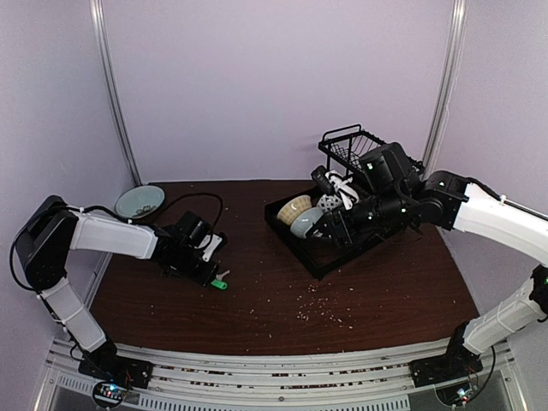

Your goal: Put the keys on the keyring

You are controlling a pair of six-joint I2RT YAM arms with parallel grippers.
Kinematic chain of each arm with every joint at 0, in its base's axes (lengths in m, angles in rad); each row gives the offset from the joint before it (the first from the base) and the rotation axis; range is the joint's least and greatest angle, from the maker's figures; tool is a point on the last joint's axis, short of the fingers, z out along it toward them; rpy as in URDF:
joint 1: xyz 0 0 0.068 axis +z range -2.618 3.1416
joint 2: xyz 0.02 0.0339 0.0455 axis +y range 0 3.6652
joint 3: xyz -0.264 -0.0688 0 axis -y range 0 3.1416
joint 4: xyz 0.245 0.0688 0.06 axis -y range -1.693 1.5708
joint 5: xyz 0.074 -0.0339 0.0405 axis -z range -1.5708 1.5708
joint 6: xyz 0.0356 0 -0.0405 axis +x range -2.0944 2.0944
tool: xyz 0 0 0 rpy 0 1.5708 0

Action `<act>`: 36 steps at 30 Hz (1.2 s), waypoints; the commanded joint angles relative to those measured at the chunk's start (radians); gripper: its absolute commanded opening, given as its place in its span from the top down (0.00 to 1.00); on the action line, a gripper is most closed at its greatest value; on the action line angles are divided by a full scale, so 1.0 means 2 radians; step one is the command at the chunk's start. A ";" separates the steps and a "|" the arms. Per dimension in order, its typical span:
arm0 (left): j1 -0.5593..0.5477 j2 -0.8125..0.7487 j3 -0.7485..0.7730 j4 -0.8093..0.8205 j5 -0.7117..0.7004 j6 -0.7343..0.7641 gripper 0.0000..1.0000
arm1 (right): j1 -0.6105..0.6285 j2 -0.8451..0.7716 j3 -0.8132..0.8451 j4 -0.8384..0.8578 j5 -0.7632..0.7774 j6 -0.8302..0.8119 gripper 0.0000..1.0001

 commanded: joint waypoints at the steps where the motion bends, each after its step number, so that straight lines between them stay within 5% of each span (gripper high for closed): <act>1: -0.017 -0.034 0.002 0.011 -0.024 0.005 1.00 | -0.003 -0.008 0.002 0.007 -0.008 0.000 0.54; 10: -0.110 -0.172 0.038 0.022 0.014 0.049 1.00 | -0.003 -0.031 -0.031 0.106 -0.096 -0.022 0.54; 19: -0.208 -0.253 0.062 0.097 0.061 0.102 1.00 | 0.006 -0.036 -0.127 0.405 -0.234 0.022 0.64; 25: -0.238 -0.266 0.076 0.118 0.075 0.121 1.00 | 0.028 -0.030 -0.121 0.400 -0.247 -0.053 0.71; 31: -0.248 -0.275 0.073 0.135 0.084 0.129 1.00 | 0.039 -0.028 -0.127 0.398 -0.257 -0.077 0.61; 36: -0.254 -0.280 0.065 0.156 0.083 0.133 1.00 | 0.045 -0.017 -0.122 0.403 -0.250 -0.078 0.75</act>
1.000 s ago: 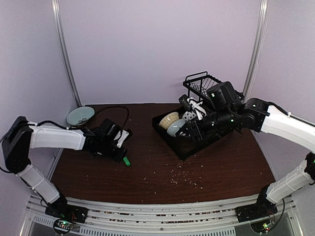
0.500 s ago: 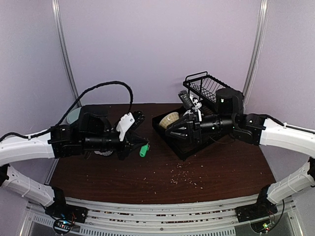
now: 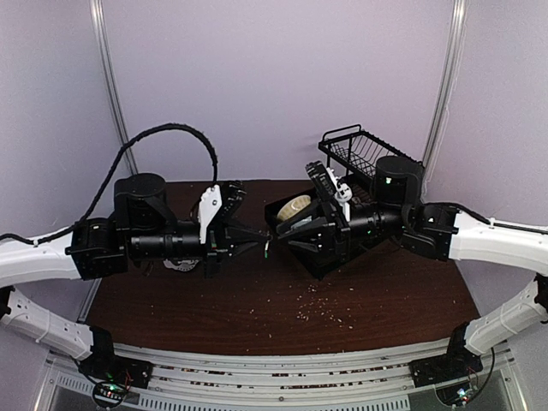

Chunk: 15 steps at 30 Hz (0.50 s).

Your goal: Put the keys on the keyring

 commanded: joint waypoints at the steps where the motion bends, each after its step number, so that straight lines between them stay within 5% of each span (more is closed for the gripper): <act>1: -0.006 -0.011 0.000 0.047 0.006 0.012 1.00 | 0.007 0.010 0.005 0.018 -0.007 -0.014 0.77; 11: -0.010 -0.014 -0.003 0.047 0.001 0.014 1.00 | 0.016 0.015 0.008 0.023 -0.006 -0.012 0.73; 15: -0.010 -0.008 -0.003 0.043 0.005 0.015 1.00 | 0.019 0.021 0.012 0.038 -0.005 -0.003 0.80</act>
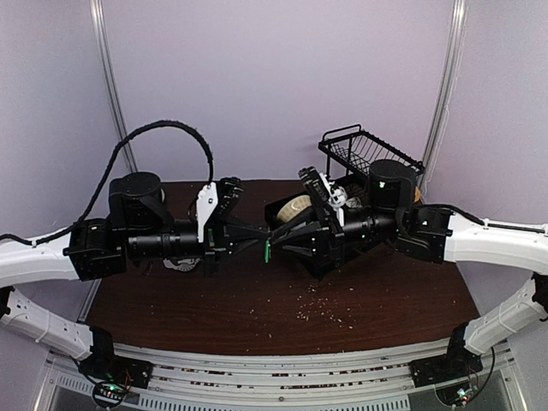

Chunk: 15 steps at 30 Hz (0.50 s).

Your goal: Put the keys on the keyring

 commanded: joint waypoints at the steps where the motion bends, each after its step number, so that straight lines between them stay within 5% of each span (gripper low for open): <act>1: -0.003 -0.001 -0.003 0.021 0.005 0.008 1.00 | 0.006 0.009 0.015 0.026 -0.006 0.008 0.83; 15: -0.004 -0.003 -0.009 0.015 0.006 0.011 1.00 | 0.007 0.011 0.018 0.027 -0.018 0.012 1.00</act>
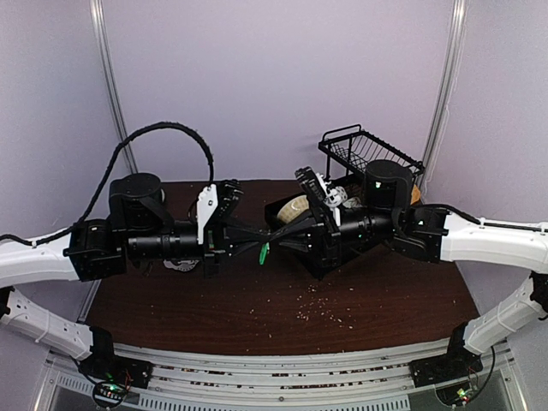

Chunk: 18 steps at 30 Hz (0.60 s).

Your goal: Put the keys on the keyring

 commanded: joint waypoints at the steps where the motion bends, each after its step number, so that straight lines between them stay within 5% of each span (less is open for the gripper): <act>1: -0.003 -0.003 -0.008 0.015 0.001 0.010 1.00 | 0.005 -0.001 0.014 0.019 -0.021 0.001 1.00; 5: -0.002 -0.004 -0.009 0.016 -0.015 -0.004 0.99 | 0.004 -0.011 0.008 0.008 -0.005 -0.015 1.00; 7: -0.002 -0.005 -0.010 0.015 -0.034 -0.018 0.50 | 0.003 -0.016 0.007 -0.005 0.009 -0.019 1.00; 10: -0.001 -0.017 -0.010 0.015 -0.098 -0.044 0.20 | -0.003 -0.018 0.009 -0.040 0.040 -0.026 1.00; 13: 0.028 -0.033 -0.005 -0.008 -0.186 -0.097 0.10 | -0.014 -0.022 0.010 -0.081 0.093 -0.031 1.00; 18: 0.220 0.006 0.007 -0.140 -0.162 -0.217 0.13 | -0.025 -0.045 -0.002 -0.125 0.177 -0.038 1.00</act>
